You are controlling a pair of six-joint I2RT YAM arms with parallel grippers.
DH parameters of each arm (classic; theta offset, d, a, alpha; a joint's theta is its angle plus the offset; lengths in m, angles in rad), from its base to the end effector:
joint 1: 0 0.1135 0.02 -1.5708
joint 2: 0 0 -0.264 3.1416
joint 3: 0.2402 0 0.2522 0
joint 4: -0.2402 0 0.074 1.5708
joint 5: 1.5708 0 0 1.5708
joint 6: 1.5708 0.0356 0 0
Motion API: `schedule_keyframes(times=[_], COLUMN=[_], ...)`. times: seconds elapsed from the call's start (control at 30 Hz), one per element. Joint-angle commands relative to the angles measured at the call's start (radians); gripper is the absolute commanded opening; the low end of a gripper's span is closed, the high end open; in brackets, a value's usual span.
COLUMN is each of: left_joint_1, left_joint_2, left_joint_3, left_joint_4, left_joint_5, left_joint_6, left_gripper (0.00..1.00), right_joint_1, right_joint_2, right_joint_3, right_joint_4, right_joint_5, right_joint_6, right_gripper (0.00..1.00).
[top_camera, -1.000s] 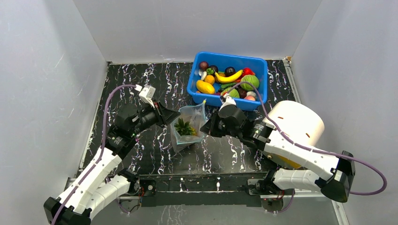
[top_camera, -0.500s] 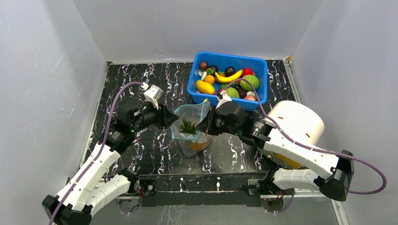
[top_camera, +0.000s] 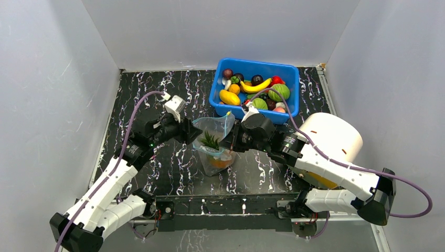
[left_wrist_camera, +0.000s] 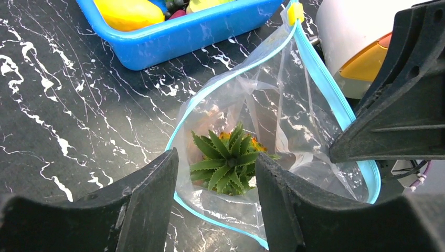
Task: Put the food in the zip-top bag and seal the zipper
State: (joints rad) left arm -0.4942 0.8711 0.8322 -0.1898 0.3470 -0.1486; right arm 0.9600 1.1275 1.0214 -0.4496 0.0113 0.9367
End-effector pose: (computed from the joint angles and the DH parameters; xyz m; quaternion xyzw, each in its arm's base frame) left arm 0.1719 -0.1064 0.3415 0.2384 0.7415 -0.3218 0.5384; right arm 0.1436 0.2044 0.3279 -0.0074 0.8739 0.3920 0.2874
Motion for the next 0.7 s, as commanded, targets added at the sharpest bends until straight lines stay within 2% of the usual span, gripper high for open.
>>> schedule_keyframes(times=[0.0,0.17,0.4,0.67], left_joint_1=[-0.004,-0.004,-0.004,-0.004], left_joint_2=[0.008,0.018,0.011,0.026], left_joint_3=[0.032,0.112,0.153,0.077], left_joint_4=[0.035,-0.059,-0.076,-0.053], left_joint_5=[-0.017,-0.122,-0.032,0.073], left_joint_6=[0.023,0.051,0.038,0.040], left_gripper=[0.56,0.58,0.63,0.58], right_joint_1=[-0.002,-0.003,-0.003,-0.003], right_joint_2=[-0.042,-0.052,-0.043,-0.058], right_joint_3=[0.021,0.028,0.034,0.017], right_joint_4=[0.003,-0.021,-0.049,-0.043], right_joint_5=[0.017,0.004,0.030,0.032], right_joint_6=[-0.007,-0.019,-0.048,-0.036], right_gripper=[0.00,0.00,0.00,0.00])
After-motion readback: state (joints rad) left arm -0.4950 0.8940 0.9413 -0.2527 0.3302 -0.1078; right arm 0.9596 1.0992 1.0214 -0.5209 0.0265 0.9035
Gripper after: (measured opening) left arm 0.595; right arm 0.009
